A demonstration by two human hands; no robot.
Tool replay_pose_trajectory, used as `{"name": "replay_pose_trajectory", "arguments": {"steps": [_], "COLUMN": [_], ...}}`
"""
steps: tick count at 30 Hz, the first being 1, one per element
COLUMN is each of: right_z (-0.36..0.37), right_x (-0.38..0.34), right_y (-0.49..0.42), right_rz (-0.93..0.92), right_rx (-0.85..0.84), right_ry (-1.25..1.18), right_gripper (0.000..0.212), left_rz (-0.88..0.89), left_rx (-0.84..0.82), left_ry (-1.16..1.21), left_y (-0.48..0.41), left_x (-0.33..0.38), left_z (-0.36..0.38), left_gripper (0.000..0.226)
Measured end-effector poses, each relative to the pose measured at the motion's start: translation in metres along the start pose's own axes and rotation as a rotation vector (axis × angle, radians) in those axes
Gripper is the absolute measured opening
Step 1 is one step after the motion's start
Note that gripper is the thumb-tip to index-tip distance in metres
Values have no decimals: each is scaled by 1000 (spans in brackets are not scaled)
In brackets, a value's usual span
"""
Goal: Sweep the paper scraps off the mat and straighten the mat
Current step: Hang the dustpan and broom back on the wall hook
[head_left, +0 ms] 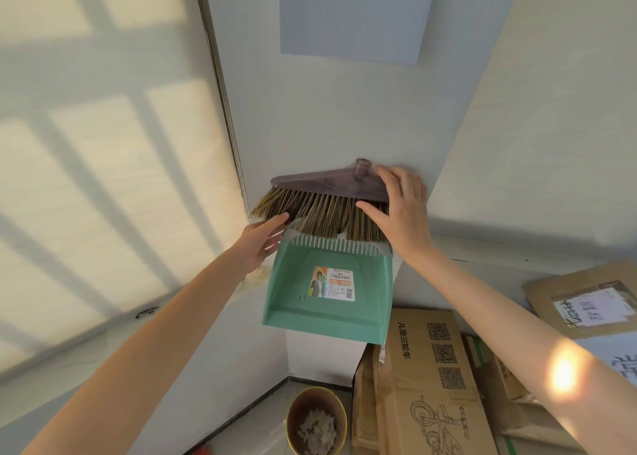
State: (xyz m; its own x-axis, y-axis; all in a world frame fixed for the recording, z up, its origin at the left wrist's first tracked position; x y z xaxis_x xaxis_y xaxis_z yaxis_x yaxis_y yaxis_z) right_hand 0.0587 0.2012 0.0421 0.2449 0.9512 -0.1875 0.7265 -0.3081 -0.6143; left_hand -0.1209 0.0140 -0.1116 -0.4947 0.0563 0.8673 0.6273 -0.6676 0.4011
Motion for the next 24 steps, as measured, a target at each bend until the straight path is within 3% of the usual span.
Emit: {"name": "replay_pose_trajectory", "arguments": {"steps": [7, 11, 14, 17, 20, 24], "right_z": [-5, -13, -11, -1, 22, 52], "right_x": [3, -4, -32, -71, -103, -140], "right_y": [4, 8, 3, -6, -9, 0], "right_rz": [21, -10, -141, -234, -258, -291], "right_rx": [63, 127, 49, -98, -227, -310], "right_ry": [17, 22, 80, 155, 197, 181], "right_gripper": [62, 74, 81, 82, 84, 84], "left_rz": [-44, 52, 427, 721, 697, 626], "left_rx": [120, 404, 560, 636, 641, 671], "left_ry": [-143, -236, -534, -1129, -1560, -1723], "left_y": [14, 41, 79, 109, 112, 127], "left_x": [4, 8, 38, 71, 75, 67], "left_z": [-10, -33, -35, -11, -5, -22], "left_gripper": [69, 83, 73, 69, 71, 76]}}
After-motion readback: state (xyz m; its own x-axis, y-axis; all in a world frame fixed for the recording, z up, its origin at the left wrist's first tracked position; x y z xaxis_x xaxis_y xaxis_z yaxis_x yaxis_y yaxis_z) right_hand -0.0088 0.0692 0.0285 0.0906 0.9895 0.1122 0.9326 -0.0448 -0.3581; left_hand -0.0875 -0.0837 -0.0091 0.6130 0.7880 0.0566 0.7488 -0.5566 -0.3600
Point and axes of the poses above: each hand's wrist, its own y-axis away from the middle knuckle, its own z-axis out of the palm, x = y × z, the point moved 9 cm from there along -y, towards the middle knuckle, and after that the axes turned 8 degrees about -x, right-handed, at the moved point
